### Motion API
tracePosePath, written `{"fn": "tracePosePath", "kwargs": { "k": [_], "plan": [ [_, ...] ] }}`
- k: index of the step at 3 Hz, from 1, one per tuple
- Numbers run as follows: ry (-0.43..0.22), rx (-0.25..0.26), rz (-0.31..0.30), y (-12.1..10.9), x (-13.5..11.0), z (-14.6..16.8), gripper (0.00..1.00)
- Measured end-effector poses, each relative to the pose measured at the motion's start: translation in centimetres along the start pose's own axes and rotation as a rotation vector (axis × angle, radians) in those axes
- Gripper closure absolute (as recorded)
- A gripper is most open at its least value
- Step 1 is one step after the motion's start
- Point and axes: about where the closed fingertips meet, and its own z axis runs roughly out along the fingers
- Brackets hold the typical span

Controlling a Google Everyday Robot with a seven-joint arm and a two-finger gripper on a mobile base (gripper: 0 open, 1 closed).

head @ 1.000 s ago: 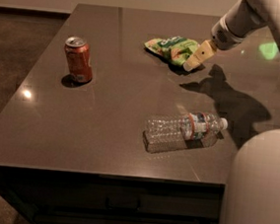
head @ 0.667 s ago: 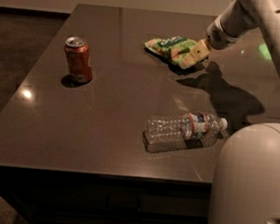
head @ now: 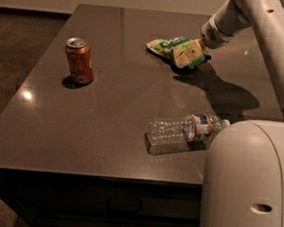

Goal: Move green rice chip bag near water bottle

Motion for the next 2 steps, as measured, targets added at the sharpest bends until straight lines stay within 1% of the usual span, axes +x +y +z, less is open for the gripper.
{"fn": "tracePosePath", "kwargs": {
  "k": [1, 2],
  "plan": [
    [-0.005, -0.027, 0.006, 0.3, 0.1, 0.0, 0.39],
    [-0.008, -0.036, 0.014, 0.4, 1.0, -1.4, 0.7]
  ]
}}
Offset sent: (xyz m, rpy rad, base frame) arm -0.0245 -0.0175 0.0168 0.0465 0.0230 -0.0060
